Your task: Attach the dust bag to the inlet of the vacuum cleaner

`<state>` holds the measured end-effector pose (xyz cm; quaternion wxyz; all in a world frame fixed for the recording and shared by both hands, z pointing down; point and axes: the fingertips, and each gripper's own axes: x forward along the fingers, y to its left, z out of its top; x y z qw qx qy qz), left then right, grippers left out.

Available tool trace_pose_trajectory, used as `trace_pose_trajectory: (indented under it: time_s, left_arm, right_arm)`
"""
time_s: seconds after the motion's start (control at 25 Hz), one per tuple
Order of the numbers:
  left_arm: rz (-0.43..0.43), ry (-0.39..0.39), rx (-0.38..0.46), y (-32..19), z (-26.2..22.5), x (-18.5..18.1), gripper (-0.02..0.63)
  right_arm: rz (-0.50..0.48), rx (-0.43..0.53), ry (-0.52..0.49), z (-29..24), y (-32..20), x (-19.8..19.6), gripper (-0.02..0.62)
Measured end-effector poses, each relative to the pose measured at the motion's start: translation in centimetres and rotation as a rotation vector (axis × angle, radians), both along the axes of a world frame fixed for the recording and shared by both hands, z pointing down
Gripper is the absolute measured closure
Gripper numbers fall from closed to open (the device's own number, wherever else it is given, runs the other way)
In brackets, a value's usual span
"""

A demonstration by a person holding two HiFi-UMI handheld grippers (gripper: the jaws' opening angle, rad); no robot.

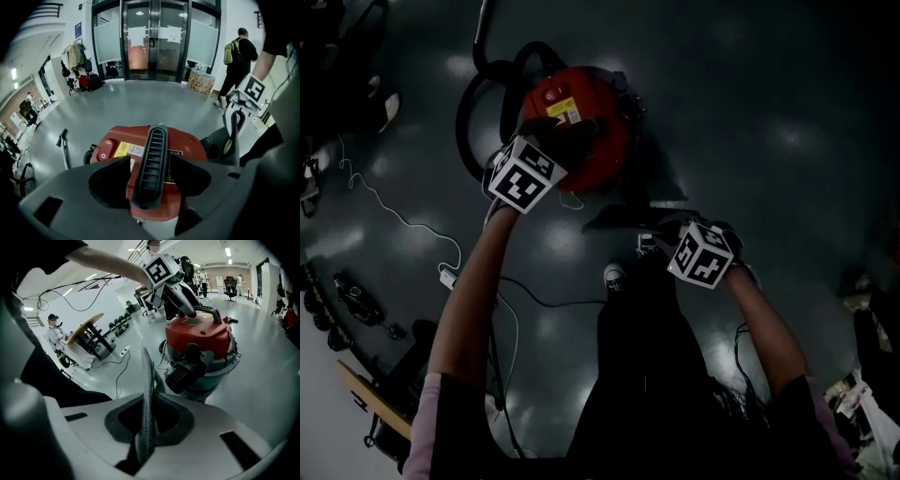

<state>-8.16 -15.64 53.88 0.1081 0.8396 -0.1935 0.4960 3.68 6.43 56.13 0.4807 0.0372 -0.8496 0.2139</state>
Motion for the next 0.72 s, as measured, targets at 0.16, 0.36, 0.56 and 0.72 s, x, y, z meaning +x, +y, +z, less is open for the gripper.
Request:
trace_pose_trajectory:
  time_s: [0.16,0.36,0.56,0.72]
  left_arm:
    - [0.003,-0.005,-0.025,-0.5,1.3,0.6,0.356]
    - [0.066,0.008,-0.042,-0.2,1.7,1.0,0.393]
    - [0.064,-0.003,-0.095,-0.2,2.0,1.1,0.405]
    - [0.072,0.001,-0.097,0.0,2.1,1.1,0.407]
  right_arm:
    - [-0.005,0.042,0.011,1.2,-1.0,0.2,0.554]
    - [-0.029,0.077,-0.010,1.5,-2.3,-0.8,0.554]
    - [-0.118,0.154,0.025,2.3,-3.5,-2.0,0.555]
    - [-0.087,0.145,0.053,3.6,-4.5,-1.9,0.554]
